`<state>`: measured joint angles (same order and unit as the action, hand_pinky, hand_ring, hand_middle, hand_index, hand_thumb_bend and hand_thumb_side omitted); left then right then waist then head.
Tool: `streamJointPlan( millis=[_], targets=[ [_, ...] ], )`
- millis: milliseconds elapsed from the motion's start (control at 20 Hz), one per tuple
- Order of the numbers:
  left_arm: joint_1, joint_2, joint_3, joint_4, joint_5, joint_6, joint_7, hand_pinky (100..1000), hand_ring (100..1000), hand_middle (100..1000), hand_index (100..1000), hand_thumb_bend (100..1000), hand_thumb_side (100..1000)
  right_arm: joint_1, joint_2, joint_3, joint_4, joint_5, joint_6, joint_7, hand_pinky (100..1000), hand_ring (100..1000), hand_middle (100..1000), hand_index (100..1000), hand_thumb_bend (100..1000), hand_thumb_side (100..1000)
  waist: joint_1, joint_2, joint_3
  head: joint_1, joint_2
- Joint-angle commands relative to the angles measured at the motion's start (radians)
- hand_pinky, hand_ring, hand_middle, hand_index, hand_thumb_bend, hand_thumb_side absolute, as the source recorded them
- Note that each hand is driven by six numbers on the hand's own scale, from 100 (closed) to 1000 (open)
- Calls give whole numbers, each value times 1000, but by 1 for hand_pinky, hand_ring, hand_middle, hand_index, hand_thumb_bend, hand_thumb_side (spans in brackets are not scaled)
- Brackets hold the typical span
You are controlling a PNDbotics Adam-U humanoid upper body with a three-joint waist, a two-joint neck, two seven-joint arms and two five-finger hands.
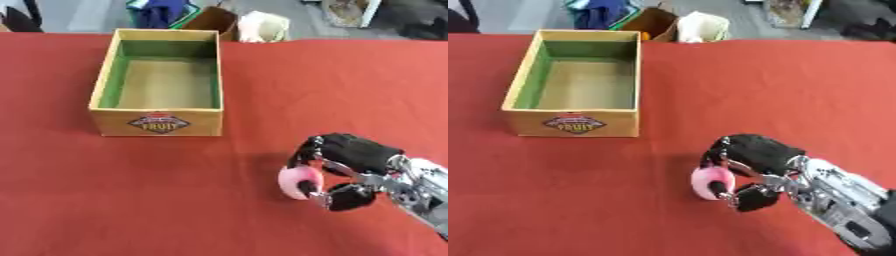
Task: Pick up objects on the table and place them in the box.
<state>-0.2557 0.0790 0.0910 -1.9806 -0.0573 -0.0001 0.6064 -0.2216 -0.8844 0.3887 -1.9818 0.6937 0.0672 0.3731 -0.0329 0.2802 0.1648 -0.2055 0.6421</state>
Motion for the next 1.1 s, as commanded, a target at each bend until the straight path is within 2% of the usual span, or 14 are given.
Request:
streamJointPlan(
  millis=[50,250,500,700,1100],
  targets=[
    [-7,7,-2,-19,1,-1,-5,525,500,419,552,100,640,-14,-18,-6,-18,4,-1,1,596,679,446,601,100,100,2,-12,0,-3,-8],
    [-7,7,-3,-19,0,0,-6,525,501,420,552,100,642,-24,-16,-11,-18,-16,4,-57,550,613,361,500,100,100,2,-13,-2,-3,-7],
    [-8,8,-3,-19,-1,-1,-7,526,501,420,553,100,644,-34,-19,-18,-18,-19,12,-144,530,587,311,418,100,161,0,-18,-4,-3,-12],
    [-9,9,-3,-19,-2,-1,-8,526,501,421,553,100,645,-38,-19,-17,-18,-14,14,-193,503,558,277,345,100,123,-2,-20,-4,-2,-17],
    [-8,9,-3,-19,-1,-1,-9,527,502,420,553,100,645,-90,-26,-35,-18,-26,14,-263,488,543,263,310,100,100,-2,-20,-3,-4,-14]
  ],
)
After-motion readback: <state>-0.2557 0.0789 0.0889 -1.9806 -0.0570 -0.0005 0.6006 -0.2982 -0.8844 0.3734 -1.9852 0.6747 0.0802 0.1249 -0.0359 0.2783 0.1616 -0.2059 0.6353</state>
